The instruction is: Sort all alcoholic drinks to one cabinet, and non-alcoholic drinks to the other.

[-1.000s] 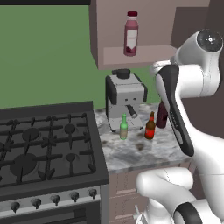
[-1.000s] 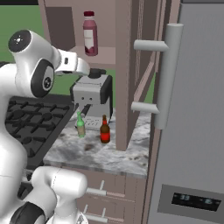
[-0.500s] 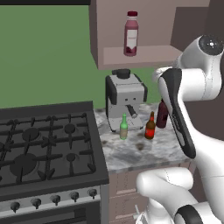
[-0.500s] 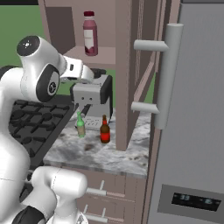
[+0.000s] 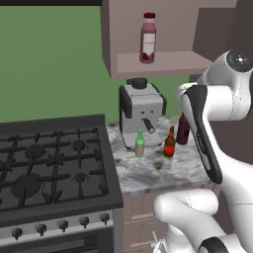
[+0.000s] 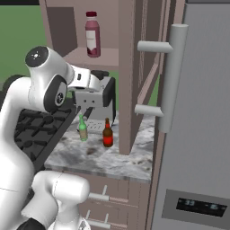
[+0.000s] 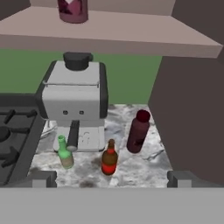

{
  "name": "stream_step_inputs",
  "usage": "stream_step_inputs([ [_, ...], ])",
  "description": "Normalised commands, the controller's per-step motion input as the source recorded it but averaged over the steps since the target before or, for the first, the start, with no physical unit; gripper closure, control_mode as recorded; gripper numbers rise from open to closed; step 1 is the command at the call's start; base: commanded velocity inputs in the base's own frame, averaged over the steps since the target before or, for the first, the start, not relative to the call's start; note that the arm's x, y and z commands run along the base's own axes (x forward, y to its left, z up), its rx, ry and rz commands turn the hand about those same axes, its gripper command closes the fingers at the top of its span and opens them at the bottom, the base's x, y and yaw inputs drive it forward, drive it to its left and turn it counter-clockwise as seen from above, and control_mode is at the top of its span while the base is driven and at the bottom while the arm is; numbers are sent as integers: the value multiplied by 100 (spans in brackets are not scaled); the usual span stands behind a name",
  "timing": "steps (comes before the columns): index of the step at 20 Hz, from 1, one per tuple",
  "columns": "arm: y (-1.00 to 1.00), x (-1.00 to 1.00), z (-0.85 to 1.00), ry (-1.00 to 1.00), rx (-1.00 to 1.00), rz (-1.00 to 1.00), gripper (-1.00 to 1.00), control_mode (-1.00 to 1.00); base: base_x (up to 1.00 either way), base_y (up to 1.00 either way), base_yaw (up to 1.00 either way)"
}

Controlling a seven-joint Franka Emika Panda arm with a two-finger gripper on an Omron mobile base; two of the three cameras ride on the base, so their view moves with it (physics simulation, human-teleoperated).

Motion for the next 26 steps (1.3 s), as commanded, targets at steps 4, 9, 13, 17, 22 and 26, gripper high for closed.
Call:
stream_step_inputs([
  [4,-16,1,-20,0,0,-1,-100,-100,0,0,0],
  [9,-14,2,-19,0,0,-2,-100,-100,0,0,0],
  [13,-14,9,-19,0,0,-4,-100,-100,0,0,0],
  [17,-13,13,-15,1,1,-7,-100,-100,0,0,0],
  [22,-14,17,-12,1,2,-9,-100,-100,0,0,0],
  [26,-15,13,-18,1,6,-8,-100,-100,0,0,0],
])
